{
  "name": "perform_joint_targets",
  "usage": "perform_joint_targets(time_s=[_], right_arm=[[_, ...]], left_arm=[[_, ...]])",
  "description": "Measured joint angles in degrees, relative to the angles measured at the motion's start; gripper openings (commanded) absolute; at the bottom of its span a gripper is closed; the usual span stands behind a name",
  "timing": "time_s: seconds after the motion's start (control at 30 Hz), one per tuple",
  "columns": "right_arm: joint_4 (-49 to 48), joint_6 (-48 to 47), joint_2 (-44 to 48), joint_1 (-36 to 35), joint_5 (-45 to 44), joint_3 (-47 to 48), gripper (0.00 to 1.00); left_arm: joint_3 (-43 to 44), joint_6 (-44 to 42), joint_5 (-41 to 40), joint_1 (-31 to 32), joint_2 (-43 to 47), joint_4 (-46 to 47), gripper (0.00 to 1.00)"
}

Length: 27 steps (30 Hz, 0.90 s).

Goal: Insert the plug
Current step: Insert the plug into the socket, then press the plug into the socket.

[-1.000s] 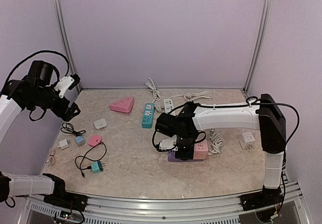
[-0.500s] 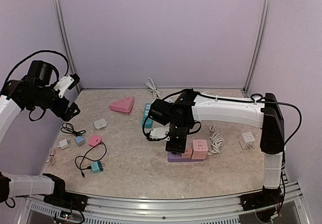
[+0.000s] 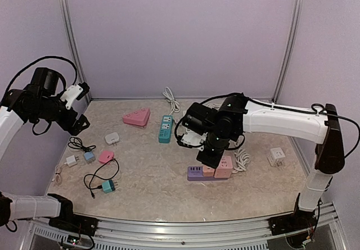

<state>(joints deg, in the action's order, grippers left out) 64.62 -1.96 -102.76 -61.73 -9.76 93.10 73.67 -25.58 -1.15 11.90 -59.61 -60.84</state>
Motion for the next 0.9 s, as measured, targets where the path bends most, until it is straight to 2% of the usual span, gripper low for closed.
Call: perform_joint_targets(time_s=[0.17,0.57,0.67,0.77,0.9], right_arm=[[-0.37,4.07,-0.02,0.00,-0.72,-4.17,0.00],[-1.55,5.05,-1.68,0.02,-2.01,-2.21,0.00],[-3.50,5.07,-1.66,0.50,-1.64,-4.98,0.00],[-5.31,5.27,-1.62,1.25,-0.44,-11.65,0.00],[-6.29,5.90,0.39,2.14,0.70,-14.19,0.00]], left_arm=[[0.00,0.00,1.01,0.00,0.07,0.00,0.99],[0.00,-0.02,1.20,0.00,1.16,0.00,0.99],[0.00,-0.04,1.20,0.00,1.18,0.00,0.99],[0.00,-0.04,1.20,0.00,1.18,0.00,0.99],[0.00,-0.09,1.20,0.00,1.18,0.00,0.99]])
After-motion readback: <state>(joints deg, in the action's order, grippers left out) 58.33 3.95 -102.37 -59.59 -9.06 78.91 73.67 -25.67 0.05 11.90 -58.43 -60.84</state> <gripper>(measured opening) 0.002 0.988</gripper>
